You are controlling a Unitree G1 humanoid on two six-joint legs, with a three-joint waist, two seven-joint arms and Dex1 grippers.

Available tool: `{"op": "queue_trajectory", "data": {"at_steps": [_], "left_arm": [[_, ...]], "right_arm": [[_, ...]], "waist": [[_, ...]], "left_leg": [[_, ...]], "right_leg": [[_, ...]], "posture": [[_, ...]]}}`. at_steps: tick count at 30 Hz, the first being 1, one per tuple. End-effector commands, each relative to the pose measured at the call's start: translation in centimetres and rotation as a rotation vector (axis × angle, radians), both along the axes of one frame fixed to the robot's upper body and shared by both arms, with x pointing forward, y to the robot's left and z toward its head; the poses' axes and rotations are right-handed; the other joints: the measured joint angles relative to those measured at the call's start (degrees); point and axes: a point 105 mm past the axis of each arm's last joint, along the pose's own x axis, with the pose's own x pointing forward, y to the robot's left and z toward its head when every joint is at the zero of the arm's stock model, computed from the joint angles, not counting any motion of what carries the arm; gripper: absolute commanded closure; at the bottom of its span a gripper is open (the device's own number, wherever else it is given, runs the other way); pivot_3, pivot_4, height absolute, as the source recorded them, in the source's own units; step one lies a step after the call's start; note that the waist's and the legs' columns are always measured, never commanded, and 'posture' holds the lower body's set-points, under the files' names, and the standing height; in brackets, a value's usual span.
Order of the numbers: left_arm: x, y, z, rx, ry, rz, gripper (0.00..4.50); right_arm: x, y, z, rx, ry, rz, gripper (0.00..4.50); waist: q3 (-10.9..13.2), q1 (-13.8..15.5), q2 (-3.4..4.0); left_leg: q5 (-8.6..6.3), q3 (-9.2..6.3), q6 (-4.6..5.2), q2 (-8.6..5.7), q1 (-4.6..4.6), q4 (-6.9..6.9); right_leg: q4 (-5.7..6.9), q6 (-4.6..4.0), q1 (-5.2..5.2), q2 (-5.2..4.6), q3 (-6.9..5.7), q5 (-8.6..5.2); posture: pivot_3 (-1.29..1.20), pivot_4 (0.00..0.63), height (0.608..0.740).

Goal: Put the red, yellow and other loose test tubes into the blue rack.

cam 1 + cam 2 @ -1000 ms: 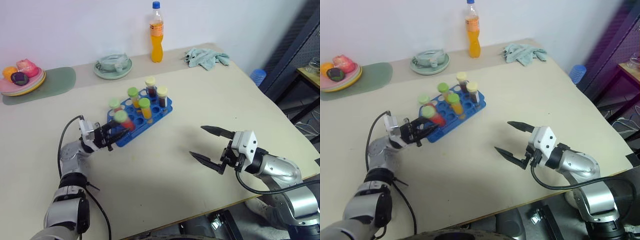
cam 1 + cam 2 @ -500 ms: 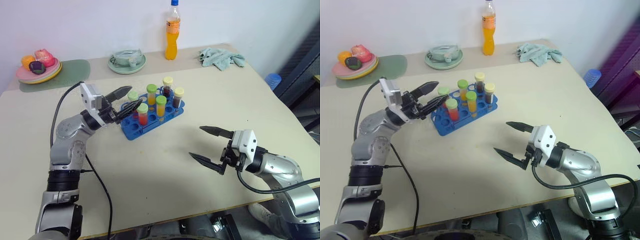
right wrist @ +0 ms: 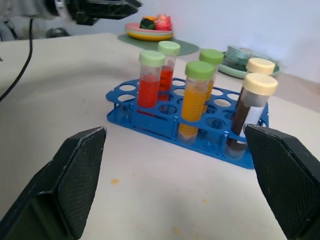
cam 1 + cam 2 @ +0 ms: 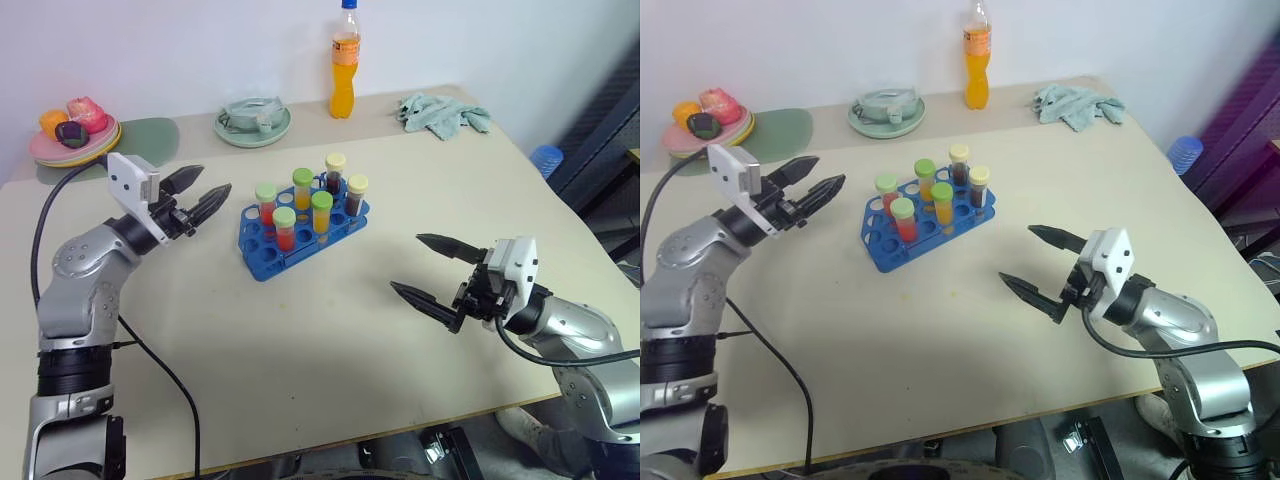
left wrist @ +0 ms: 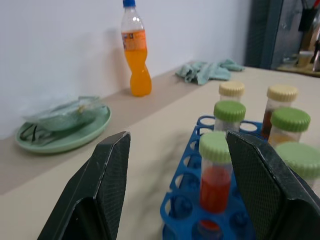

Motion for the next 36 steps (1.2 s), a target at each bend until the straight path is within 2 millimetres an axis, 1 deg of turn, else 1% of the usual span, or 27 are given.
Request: {"op": "queue_trajectory", "data": {"at_steps": [1, 4, 9, 16, 20, 25, 27, 29, 33, 36], "left_arm": [[-1.4, 0.7, 1.1, -0.026, -0.008, 0.012, 1.42], [-1.7, 1.2, 0.2, -0.032, 0.038, 0.053, 1.42], [-2.1, 1.3, -0.8, -0.036, 0.075, 0.081, 1.42], [-2.5, 1.4, -3.2, -0.031, 0.187, 0.079, 1.42], [-3.0, 1.4, -5.3, -0.028, 0.243, 0.058, 1.42], [-3.5, 0.7, -5.7, -0.054, 0.217, 0.020, 1.42], [-3.9, 0.4, -6.1, -0.050, 0.217, -0.007, 1.42], [-4.1, 0.6, -6.3, -0.040, 0.208, -0.008, 1.42], [-4.3, 0.9, -6.7, -0.047, 0.242, -0.022, 1.42], [-4.4, 0.6, -6.9, -0.028, 0.241, -0.031, 1.42]], "right_arm": [[-0.4, 0.0, 1.4, 0.010, -0.032, 0.014, 0.00], [-0.1, 0.0, 1.4, 0.013, -0.025, 0.012, 0.00], [0.1, -0.2, 1.3, 0.020, -0.015, 0.002, 0.00], [0.0, -1.0, 1.0, 0.006, -0.004, -0.027, 0.00], [0.0, -1.8, 0.7, 0.000, 0.013, -0.072, 0.00], [-0.3, -3.1, 0.3, 0.008, 0.020, -0.130, 0.00], [-0.5, -3.8, -0.2, 0.007, 0.030, -0.158, 0.00], [-0.6, -4.3, -0.7, 0.009, 0.041, -0.177, 0.00], [-1.1, -5.2, -1.8, -0.008, 0.060, -0.200, 0.00], [-1.2, -5.9, -2.3, -0.016, 0.064, -0.209, 0.00]], "waist": [[0.0, 0.0, 0.00], [0.0, 0.0, 0.02], [0.0, 0.2, 0.01], [0.0, 0.0, 0.02], [0.0, 0.1, 0.04], [0.0, 0.2, 0.03], [0.0, 0.2, 0.03], [0.0, 0.1, 0.03], [0.0, 0.1, 0.05], [0.0, 0.1, 0.05]], "left_leg": [[0.00, 0.00, 0.00, 0.00, 0.00, 0.00], [0.00, 0.00, -0.01, 0.00, 0.00, 0.02], [0.00, 0.01, -0.01, 0.00, 0.00, 0.07], [0.00, 0.01, -0.01, 0.00, 0.00, 0.03], [-0.03, 0.02, -0.07, 0.00, 0.00, 0.04], [-0.08, 0.02, -0.16, 0.00, -0.02, 0.03], [-0.09, 0.02, -0.16, 0.00, -0.02, 0.04], [-0.09, 0.03, -0.16, 0.00, -0.02, 0.02], [-0.09, 0.03, -0.16, 0.00, -0.02, 0.02], [-0.09, 0.04, -0.17, 0.00, -0.02, 0.04]], "right_leg": [[0.00, 0.00, 0.00, 0.00, 0.00, 0.00], [0.01, -0.01, 0.00, 0.00, 0.00, 0.00], [0.00, -0.01, 0.05, -0.02, 0.00, -0.01], [-0.02, -0.01, 0.03, -0.02, -0.01, -0.01], [-0.02, -0.02, 0.03, -0.03, 0.00, -0.01], [-0.05, -0.07, 0.03, -0.04, -0.01, -0.04], [-0.05, -0.10, 0.04, -0.05, 0.00, -0.05], [-0.06, -0.17, 0.04, -0.06, 0.00, -0.10], [-0.05, -0.18, 0.04, -0.05, 0.00, -0.10], [-0.05, -0.20, 0.05, -0.06, 0.00, -0.12]], "posture": [[0.00, 0.150, 0.740], [0.00, 0.150, 0.740], [0.00, 0.150, 0.740], [0.00, 0.150, 0.740], [0.00, 0.150, 0.740], [0.00, 0.150, 0.740], [0.00, 0.150, 0.740], [0.00, 0.150, 0.740], [0.00, 0.150, 0.740], [0.00, 0.150, 0.740]]}}
